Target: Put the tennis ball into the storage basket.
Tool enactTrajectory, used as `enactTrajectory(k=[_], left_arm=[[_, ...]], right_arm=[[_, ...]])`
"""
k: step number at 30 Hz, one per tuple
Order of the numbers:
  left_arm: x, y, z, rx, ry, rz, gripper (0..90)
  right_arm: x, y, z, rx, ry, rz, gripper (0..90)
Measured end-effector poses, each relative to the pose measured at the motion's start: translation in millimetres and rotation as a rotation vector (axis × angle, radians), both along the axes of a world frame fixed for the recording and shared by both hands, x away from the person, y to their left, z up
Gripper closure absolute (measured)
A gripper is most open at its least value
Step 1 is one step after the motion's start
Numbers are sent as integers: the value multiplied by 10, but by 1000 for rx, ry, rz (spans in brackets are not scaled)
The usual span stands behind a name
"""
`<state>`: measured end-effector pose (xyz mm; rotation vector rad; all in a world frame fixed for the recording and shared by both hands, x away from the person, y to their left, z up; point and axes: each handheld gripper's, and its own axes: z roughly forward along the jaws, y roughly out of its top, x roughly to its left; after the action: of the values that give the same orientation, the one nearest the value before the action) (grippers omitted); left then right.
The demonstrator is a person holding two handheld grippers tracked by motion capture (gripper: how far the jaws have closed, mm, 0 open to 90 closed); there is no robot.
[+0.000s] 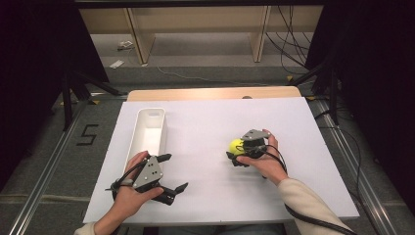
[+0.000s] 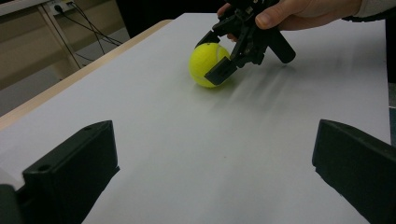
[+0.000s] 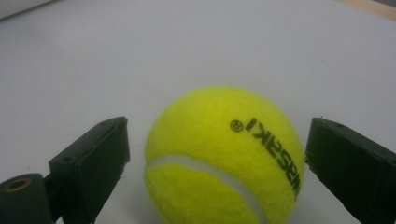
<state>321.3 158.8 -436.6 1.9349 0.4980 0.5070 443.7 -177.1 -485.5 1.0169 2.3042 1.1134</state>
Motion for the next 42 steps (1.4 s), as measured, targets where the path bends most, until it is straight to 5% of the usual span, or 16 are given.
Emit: enactTrajectory(k=[42], left_arm=[[-1,-1,-4,3,3,-6,0]], right_arm=[[47,42,-64,-11,27,-39,256]])
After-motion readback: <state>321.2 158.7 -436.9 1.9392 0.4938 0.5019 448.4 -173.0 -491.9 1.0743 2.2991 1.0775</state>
